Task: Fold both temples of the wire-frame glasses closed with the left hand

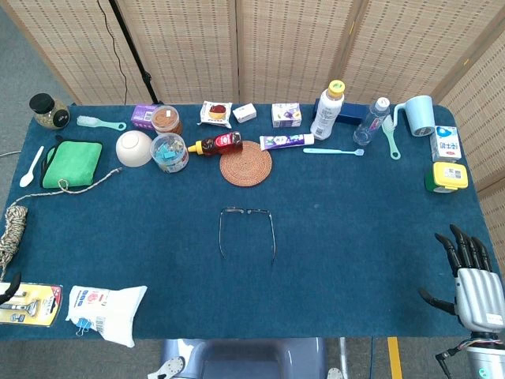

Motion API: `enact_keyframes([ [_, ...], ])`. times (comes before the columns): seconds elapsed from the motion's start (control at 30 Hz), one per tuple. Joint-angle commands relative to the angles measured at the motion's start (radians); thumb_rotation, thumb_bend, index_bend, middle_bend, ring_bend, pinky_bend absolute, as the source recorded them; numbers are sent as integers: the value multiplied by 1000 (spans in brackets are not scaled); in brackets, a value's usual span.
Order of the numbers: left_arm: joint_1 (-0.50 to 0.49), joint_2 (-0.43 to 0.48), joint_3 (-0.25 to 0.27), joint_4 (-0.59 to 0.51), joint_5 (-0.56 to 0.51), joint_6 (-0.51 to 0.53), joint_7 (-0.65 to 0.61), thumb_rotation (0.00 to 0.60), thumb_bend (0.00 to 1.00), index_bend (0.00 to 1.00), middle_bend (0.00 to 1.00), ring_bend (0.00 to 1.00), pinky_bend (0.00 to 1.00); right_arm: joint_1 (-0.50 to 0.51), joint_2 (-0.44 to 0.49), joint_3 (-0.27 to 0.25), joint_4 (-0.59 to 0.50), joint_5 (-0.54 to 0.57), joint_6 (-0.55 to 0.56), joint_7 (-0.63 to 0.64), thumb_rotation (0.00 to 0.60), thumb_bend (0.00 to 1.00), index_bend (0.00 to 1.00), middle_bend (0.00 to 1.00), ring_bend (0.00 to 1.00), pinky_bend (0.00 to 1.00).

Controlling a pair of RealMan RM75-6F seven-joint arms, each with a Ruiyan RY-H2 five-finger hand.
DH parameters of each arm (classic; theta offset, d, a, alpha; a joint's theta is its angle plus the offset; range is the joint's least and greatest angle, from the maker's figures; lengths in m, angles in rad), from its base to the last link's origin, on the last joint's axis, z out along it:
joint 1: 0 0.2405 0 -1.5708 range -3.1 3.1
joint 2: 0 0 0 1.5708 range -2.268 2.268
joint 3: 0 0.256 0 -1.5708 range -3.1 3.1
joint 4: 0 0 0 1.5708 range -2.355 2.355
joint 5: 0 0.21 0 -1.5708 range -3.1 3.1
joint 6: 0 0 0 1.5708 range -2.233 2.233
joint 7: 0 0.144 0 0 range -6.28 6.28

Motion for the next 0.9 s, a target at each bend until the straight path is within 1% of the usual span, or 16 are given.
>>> enact_keyframes([
  [0.03,0,0,0,0,0,-1,1,412,318,183,146,125,97,0,0,0,1,1,-1,0,600,0,121,10,0,3],
  [0.57,-12,6,-5,1,0,-11,7,410,318,183,146,125,96,-1,4,0,0,4,0,3,600,0,120,5,0,3],
  [0.9,-43,17,-6,10,19,-49,22,410,317,178,139,120,91,-6,12,0,-6,8,6,4,600,0,120,2,0,3],
])
